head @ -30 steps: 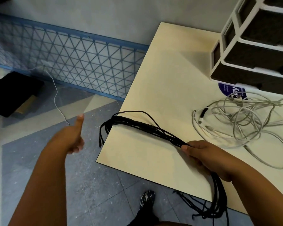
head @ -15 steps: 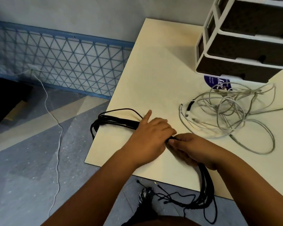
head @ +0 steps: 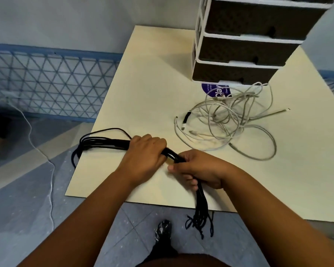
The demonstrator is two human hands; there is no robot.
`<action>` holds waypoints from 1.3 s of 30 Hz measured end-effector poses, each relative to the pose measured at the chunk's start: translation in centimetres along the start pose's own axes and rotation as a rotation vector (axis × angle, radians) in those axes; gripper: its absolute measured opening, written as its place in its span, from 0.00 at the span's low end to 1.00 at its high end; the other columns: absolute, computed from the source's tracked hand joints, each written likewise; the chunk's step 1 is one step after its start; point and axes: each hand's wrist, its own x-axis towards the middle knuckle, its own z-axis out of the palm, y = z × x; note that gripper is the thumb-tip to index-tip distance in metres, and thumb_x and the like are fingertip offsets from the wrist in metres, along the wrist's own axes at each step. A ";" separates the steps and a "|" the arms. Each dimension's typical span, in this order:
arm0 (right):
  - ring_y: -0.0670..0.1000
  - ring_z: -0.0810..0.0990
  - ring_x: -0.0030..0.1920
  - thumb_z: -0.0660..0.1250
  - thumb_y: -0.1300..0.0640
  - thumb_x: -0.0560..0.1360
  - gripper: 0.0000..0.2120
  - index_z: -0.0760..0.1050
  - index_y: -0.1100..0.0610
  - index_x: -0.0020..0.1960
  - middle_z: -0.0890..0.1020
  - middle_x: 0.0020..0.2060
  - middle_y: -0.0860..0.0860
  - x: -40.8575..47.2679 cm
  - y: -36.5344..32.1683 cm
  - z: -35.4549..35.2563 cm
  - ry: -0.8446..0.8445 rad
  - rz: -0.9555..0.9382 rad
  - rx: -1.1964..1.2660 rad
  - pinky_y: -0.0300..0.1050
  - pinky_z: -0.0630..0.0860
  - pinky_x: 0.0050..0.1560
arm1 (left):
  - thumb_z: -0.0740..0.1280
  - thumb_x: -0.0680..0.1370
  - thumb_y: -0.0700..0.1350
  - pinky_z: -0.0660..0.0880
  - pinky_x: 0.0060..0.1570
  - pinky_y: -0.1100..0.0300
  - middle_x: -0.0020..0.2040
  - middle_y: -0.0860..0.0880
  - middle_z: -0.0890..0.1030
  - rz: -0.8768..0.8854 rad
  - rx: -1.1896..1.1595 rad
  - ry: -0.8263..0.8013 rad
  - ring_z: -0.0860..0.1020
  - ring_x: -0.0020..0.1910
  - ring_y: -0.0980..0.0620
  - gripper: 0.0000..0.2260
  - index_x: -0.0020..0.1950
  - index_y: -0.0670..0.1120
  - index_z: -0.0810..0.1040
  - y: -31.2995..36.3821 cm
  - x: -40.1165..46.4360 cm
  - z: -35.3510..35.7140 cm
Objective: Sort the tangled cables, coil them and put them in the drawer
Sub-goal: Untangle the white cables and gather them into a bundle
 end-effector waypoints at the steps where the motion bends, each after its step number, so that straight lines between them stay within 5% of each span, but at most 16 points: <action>1: 0.48 0.64 0.23 0.64 0.61 0.80 0.13 0.65 0.57 0.39 0.64 0.26 0.52 -0.8 0.5 -0.2 -0.008 0.000 0.036 0.40 0.65 0.24 | 0.55 0.74 0.51 0.60 0.40 0.54 0.36 0.52 0.74 -0.007 0.006 -0.006 0.72 0.39 0.46 0.08 0.41 0.49 0.70 0.1 0.0 0.0; 11: 0.49 0.67 0.24 0.66 0.57 0.80 0.10 0.73 0.56 0.39 0.67 0.26 0.52 -9.3 6.4 -3.5 0.066 -0.081 0.024 0.43 0.71 0.28 | 0.51 0.75 0.52 0.59 0.42 0.53 0.36 0.54 0.70 -0.058 0.012 -0.020 0.69 0.40 0.48 0.10 0.41 0.50 0.68 0.6 -0.5 0.1; 19: 0.54 0.78 0.32 0.67 0.49 0.78 0.14 0.71 0.59 0.42 0.74 0.28 0.53 -16.6 9.5 -7.7 0.183 -0.064 -0.338 0.53 0.75 0.48 | 0.57 0.75 0.49 0.59 0.40 0.53 0.35 0.49 0.72 -0.095 0.073 -0.043 0.72 0.40 0.43 0.07 0.39 0.49 0.66 2.0 -0.3 -0.3; 28: 0.48 0.67 0.30 0.62 0.49 0.81 0.12 0.75 0.56 0.45 0.70 0.31 0.49 -23.1 8.2 -12.5 0.383 -0.012 -0.475 0.41 0.69 0.33 | 0.56 0.73 0.49 0.62 0.37 0.52 0.33 0.47 0.72 -0.123 0.142 -0.045 0.68 0.36 0.45 0.10 0.37 0.45 0.69 1.9 -0.1 -0.1; 32: 0.47 0.71 0.35 0.58 0.47 0.83 0.13 0.76 0.53 0.47 0.74 0.35 0.48 -20.8 6.6 -14.1 0.539 -0.007 -0.807 0.42 0.67 0.37 | 0.53 0.73 0.51 0.61 0.34 0.54 0.32 0.46 0.73 -0.090 0.191 -0.019 0.69 0.34 0.45 0.13 0.37 0.44 0.69 1.4 -0.1 0.1; 36: 0.53 0.76 0.46 0.54 0.45 0.84 0.17 0.75 0.56 0.54 0.78 0.45 0.52 -18.3 7.8 -15.3 0.485 0.119 -1.020 0.46 0.69 0.44 | 0.54 0.73 0.49 0.59 0.34 0.55 0.32 0.47 0.72 -0.021 0.260 0.048 0.70 0.33 0.44 0.11 0.37 0.44 0.70 1.8 -0.3 0.3; 39: 0.51 0.74 0.43 0.53 0.44 0.84 0.15 0.72 0.53 0.50 0.75 0.40 0.48 -17.5 8.5 -16.0 0.479 0.116 -1.048 0.42 0.66 0.37 | 0.56 0.73 0.49 0.60 0.37 0.53 0.36 0.47 0.73 -0.031 0.280 0.087 0.71 0.37 0.43 0.11 0.40 0.43 0.73 2.0 -0.6 0.2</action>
